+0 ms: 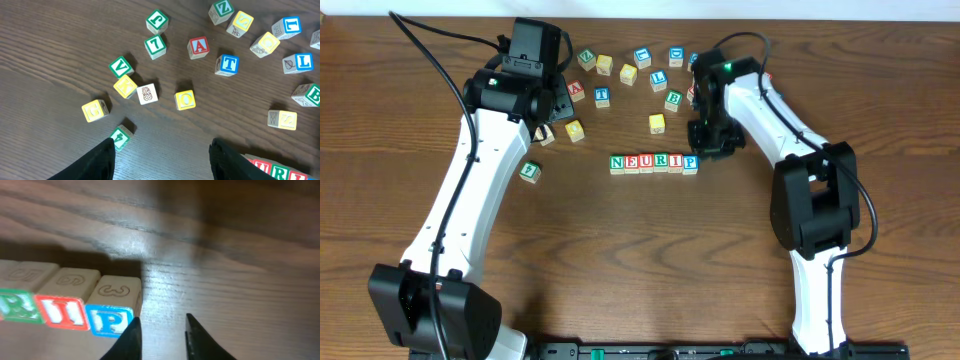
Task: Spell out NEURIPS
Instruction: 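Open the right gripper and nudge the P block against the I block, then raise the right gripper and retract it to the upper right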
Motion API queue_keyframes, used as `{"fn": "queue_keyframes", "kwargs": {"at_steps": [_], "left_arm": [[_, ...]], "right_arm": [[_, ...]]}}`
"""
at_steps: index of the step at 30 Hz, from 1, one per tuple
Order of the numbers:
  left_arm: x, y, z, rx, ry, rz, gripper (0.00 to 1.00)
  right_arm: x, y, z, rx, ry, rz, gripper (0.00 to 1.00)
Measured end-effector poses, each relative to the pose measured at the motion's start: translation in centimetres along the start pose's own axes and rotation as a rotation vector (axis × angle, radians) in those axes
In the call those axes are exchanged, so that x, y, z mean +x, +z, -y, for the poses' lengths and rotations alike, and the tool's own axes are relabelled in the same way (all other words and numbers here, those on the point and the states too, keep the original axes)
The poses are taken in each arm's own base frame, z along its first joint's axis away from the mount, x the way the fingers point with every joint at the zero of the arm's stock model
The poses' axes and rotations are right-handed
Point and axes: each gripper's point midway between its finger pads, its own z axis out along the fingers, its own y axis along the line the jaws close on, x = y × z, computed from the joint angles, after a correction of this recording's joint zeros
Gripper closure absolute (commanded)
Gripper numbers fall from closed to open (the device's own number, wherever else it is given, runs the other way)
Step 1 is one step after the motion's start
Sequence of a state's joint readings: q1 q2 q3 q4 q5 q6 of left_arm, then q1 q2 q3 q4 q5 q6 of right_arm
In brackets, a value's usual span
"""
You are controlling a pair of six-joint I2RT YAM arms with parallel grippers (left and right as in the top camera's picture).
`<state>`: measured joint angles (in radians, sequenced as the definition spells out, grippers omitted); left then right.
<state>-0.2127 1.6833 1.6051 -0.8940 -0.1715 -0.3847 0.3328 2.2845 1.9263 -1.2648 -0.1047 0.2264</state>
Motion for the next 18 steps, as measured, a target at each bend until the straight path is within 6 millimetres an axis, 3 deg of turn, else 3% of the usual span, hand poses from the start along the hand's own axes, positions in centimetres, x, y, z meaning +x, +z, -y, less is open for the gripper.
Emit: {"fn": "queue_keyframes", "kwargs": {"at_steps": [5,9,18], "left_arm": [[0.0,0.0,0.0,0.0,0.0,0.0,0.4],[0.0,0.0,0.0,0.0,0.0,0.0,0.4],[0.0,0.0,0.0,0.0,0.0,0.0,0.4]], "right_arm": [[-2.7,-4.4,0.0,-0.024,0.001,0.11,0.59],[-4.6,-7.1,-0.3,-0.042,-0.003,0.199,0.55],[-5.1,-8.1,-0.4,-0.049,-0.001,0.229,0.49]]}}
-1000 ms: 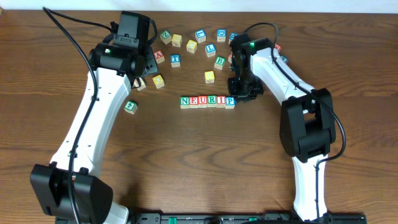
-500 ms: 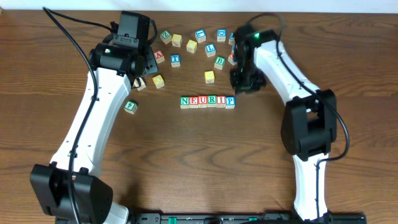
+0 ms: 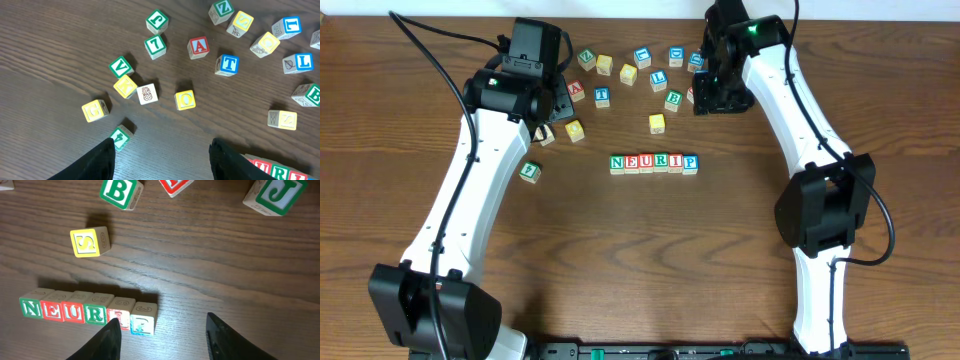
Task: Spell out NEURIPS
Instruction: 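Raise the right gripper and retract it to the upper right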
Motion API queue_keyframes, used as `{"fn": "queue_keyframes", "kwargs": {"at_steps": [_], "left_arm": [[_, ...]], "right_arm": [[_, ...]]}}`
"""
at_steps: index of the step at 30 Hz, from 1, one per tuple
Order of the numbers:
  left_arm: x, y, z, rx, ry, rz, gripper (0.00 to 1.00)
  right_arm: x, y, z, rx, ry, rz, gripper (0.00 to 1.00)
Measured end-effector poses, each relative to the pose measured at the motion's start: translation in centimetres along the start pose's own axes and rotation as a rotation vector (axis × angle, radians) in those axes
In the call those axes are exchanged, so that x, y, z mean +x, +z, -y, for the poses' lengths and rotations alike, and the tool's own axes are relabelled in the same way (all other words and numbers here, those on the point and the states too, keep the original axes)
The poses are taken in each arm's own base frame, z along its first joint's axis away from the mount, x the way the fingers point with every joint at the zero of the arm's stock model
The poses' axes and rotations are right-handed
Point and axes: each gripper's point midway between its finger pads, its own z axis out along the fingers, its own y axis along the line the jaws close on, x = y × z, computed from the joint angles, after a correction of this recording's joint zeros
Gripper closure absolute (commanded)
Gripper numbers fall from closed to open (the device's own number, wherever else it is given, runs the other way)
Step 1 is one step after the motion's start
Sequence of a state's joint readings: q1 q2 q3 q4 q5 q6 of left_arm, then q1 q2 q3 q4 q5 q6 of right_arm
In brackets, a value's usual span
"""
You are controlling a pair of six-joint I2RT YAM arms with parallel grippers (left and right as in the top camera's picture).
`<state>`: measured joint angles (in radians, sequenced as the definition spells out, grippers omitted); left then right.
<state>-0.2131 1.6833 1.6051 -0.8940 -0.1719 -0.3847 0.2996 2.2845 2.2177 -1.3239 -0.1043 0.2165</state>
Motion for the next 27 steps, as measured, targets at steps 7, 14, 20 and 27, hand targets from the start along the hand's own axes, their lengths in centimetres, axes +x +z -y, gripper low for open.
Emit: {"fn": "queue_keyframes", "kwargs": {"at_steps": [7,14,20,27], "left_arm": [[0.0,0.0,0.0,0.0,0.0,0.0,0.33],[-0.2,0.0,0.0,0.002,0.039,0.006,0.22],[-0.4,0.0,0.0,-0.001,0.077,0.016,0.16],[-0.6,0.0,0.1,-0.001,0.118,0.026,0.14]], "right_arm": [[0.3,-0.3,0.5,-0.01,0.016,-0.02,0.47],[-0.5,-2.5,0.3,-0.024,0.018,0.018,0.42],[-2.2,-4.3,2.0,-0.012,0.048,0.084,0.41],[-3.1,-4.6,5.3,0.038,0.121,0.116,0.41]]}}
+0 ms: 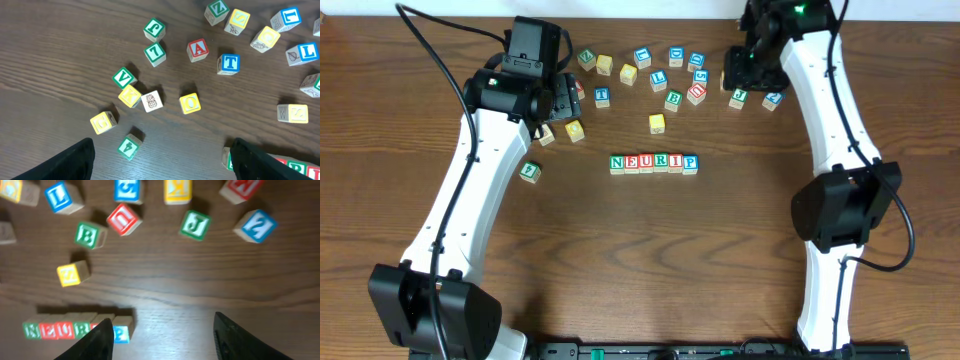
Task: Spell out NEURIPS
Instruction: 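Raise the right gripper and retract it to the upper right, then move the right gripper over the yellow S block at top center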
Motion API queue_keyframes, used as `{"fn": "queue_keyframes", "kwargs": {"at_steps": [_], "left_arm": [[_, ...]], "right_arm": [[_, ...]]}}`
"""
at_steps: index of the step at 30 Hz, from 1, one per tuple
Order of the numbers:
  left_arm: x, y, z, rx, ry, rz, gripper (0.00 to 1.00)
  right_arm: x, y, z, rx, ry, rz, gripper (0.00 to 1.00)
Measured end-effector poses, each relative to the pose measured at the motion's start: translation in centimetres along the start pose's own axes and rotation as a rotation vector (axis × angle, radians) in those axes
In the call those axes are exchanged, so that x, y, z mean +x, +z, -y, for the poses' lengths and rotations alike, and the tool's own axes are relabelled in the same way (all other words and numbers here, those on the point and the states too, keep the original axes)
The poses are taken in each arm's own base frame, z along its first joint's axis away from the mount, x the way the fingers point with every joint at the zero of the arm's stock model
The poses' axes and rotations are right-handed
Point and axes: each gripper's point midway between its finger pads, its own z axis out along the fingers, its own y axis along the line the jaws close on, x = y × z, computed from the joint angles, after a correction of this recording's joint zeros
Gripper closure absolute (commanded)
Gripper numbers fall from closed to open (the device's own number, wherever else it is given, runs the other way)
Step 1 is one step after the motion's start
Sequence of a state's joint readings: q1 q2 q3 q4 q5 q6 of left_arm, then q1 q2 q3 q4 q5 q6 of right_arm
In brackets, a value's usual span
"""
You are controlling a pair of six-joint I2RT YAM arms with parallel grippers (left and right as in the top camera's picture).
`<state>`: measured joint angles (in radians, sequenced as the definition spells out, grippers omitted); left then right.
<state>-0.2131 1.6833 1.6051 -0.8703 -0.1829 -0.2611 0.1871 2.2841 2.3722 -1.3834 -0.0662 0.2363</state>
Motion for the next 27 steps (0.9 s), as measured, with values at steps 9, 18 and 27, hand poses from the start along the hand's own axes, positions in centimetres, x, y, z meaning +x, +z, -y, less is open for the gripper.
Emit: {"fn": "queue_keyframes", "kwargs": {"at_steps": [9,18,27], "left_arm": [[0.0,0.0,-0.1,-0.002,0.023,0.001,0.03],[0.0,0.0,0.0,-0.003,0.026,0.001,0.02],[0.0,0.0,-0.1,-0.003,0.026,0.001,0.02]], "right_arm": [[-0.7,0.0,0.6,0.011,0.026,0.024,0.41],[-1.3,-0.1,0.5,0.005,0.034,0.049,0.38],[-2.5,-0.2,-0.8,-0.06,0.033,0.096,0.38]]}}
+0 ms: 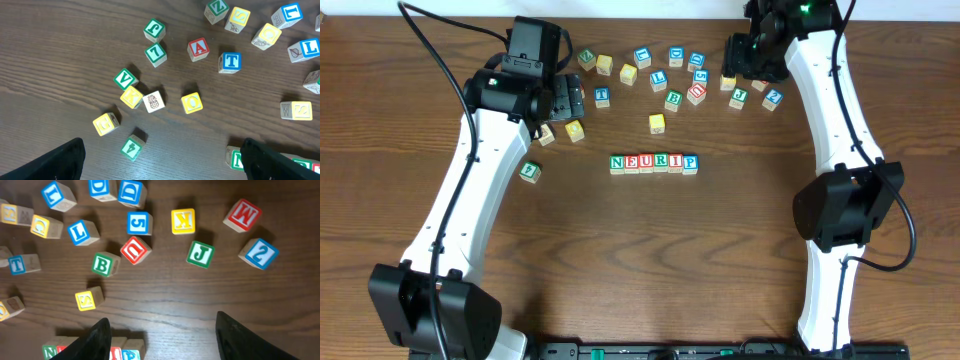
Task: Spell out NEURIPS
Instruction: 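Move the right gripper over the yellow S block at top center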
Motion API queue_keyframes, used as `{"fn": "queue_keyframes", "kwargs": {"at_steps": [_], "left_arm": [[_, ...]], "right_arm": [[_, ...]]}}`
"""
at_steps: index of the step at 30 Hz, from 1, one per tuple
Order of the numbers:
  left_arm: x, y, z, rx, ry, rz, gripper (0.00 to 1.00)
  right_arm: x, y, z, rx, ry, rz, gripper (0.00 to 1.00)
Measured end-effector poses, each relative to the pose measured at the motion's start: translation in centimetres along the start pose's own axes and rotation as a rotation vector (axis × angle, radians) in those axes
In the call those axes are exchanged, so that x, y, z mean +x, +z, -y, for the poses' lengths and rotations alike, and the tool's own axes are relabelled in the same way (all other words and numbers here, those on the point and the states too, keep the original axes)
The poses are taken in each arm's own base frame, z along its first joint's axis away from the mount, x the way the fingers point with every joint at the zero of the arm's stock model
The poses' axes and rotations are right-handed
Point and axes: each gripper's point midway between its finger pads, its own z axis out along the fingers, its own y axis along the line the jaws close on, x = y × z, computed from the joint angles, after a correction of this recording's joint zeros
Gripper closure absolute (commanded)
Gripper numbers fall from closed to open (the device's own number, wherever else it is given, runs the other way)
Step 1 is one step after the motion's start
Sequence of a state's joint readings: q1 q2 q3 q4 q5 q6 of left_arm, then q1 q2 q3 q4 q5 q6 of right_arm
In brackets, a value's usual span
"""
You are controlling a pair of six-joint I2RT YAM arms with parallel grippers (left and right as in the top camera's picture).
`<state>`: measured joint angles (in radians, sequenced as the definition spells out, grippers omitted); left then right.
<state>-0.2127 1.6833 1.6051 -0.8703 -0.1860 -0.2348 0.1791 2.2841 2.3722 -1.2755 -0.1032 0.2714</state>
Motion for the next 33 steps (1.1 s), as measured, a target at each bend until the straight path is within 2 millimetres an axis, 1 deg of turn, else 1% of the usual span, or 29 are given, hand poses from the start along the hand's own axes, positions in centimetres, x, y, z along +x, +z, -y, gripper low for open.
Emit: {"fn": "queue_keyframes", "kwargs": {"at_steps": [2,4,7,11,14,16,21,24,31,33], "left_arm": [[0.0,0.0,0.0,0.0,0.0,0.0,0.02],[0.0,0.0,0.0,0.0,0.0,0.0,0.02],[0.0,0.0,0.0,0.0,0.0,0.0,0.02],[0.0,0.0,0.0,0.0,0.0,0.0,0.02],[0.0,0.0,0.0,0.0,0.0,0.0,0.02],[0.0,0.0,0.0,0.0,0.0,0.0,0.02],[0.0,0.0,0.0,0.0,0.0,0.0,0.02],[-0.1,0.0,0.0,0.001,0.0,0.003,0.02],[-0.1,0.0,0.0,0.001,-0.001,0.003,0.02],[-0.1,0.0,0.0,0.001,-0.001,0.003,0.02]], "right_arm": [[-0.3,0.0,-0.4,-0.009,-0.003,0.013,0.38],[-0.5,0.1,-1.3,-0.027,-0.013,0.027,0.37],[-0.6,0.2,-3.5,-0.064,-0.048,0.047,0.37],[-0.2,0.7,-7.1,-0.108,-0.118,0.063,0.37],[0.9,2.3,-9.5,-0.124,-0.165,0.045,0.37],[2.0,4.2,-11.0,-0.131,-0.195,0.016,0.37],[3.7,7.5,-12.3,-0.127,-0.224,-0.035,0.36],[4.3,8.8,-12.8,-0.126,-0.235,-0.051,0.37],[4.9,9.5,-14.6,-0.128,-0.27,-0.034,0.38],[5.0,9.8,-14.8,-0.107,-0.276,-0.029,0.38]]}}
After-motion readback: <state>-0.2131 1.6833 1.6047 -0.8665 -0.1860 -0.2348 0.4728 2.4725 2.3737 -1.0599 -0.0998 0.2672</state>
